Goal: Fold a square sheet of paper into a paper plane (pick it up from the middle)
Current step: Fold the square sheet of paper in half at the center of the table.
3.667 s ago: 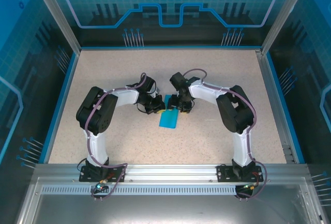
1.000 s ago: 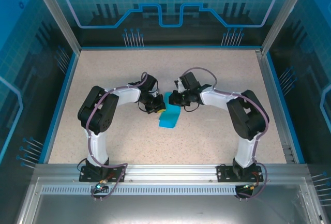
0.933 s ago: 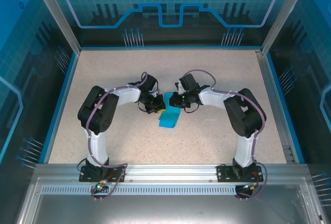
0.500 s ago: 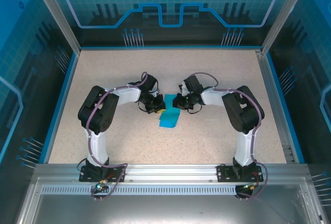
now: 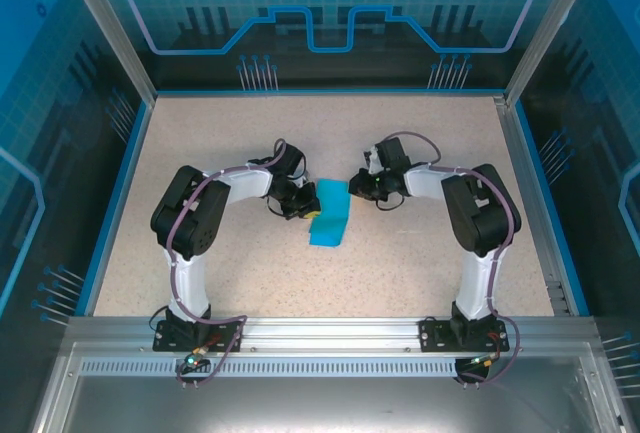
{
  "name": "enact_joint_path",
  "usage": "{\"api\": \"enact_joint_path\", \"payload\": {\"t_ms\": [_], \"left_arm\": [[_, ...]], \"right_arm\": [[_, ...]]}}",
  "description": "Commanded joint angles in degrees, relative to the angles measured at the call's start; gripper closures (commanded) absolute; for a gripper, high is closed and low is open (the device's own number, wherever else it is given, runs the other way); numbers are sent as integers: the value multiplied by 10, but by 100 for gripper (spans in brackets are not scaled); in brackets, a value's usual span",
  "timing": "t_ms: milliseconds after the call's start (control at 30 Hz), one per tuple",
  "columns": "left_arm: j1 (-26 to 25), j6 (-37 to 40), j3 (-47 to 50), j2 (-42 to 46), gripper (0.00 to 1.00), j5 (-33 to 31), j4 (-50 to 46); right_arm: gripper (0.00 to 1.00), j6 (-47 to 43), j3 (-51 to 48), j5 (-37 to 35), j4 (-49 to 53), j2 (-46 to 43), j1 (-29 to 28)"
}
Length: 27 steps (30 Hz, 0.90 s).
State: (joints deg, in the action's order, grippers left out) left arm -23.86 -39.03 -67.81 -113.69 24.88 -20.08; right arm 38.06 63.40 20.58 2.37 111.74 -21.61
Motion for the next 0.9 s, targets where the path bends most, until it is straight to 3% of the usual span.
{"api": "enact_joint_path", "payload": {"t_ms": [0, 300, 867], "left_arm": [[0, 5, 26, -57, 100, -97, -87], [1, 5, 25, -60, 100, -97, -85], [1, 4, 31, -51, 100, -97, -84]], "right_arm": [[87, 2, 26, -7, 6, -19, -39], [87, 8, 69, -5, 29, 39, -45], [87, 20, 80, -28, 22, 75, 34]]}}
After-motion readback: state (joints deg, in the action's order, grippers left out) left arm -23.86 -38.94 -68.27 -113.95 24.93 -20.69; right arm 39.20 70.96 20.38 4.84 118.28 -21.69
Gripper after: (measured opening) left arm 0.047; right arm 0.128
